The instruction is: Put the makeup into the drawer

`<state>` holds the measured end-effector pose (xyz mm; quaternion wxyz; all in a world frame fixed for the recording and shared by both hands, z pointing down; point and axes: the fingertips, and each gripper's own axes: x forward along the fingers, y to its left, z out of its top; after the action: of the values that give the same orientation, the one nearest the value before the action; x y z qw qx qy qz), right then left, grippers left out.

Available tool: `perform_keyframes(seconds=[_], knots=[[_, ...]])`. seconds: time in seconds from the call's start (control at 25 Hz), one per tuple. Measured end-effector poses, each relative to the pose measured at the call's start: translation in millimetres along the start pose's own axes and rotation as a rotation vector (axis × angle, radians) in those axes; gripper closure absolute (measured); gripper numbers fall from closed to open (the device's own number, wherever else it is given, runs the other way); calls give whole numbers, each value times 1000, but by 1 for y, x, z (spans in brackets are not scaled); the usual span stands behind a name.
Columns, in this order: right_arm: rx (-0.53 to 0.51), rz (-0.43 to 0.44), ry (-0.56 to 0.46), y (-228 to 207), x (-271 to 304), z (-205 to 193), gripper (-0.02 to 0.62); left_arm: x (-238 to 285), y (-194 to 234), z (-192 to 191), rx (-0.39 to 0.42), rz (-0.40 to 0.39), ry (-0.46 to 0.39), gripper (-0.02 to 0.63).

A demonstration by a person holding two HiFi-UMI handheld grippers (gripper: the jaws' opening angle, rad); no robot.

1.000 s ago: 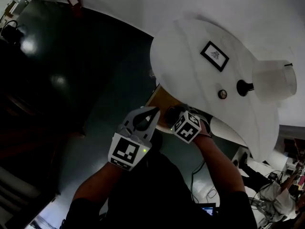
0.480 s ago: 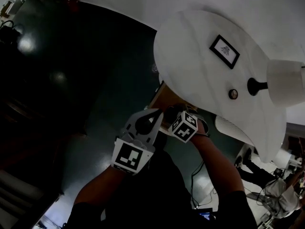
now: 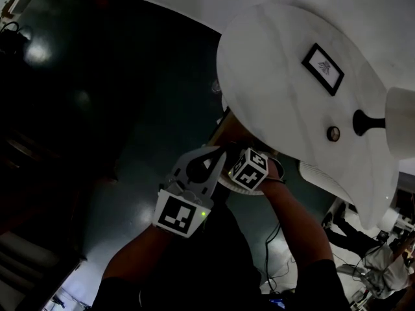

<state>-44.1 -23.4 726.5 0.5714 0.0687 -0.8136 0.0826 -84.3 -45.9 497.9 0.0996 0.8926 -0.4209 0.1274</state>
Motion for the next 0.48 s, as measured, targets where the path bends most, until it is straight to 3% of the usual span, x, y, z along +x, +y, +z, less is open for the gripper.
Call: perform_keyframes(seconds=[0.48], knots=[[22,34,3,-15,44,-11,298,34,2,-46,11,-6,27,595]])
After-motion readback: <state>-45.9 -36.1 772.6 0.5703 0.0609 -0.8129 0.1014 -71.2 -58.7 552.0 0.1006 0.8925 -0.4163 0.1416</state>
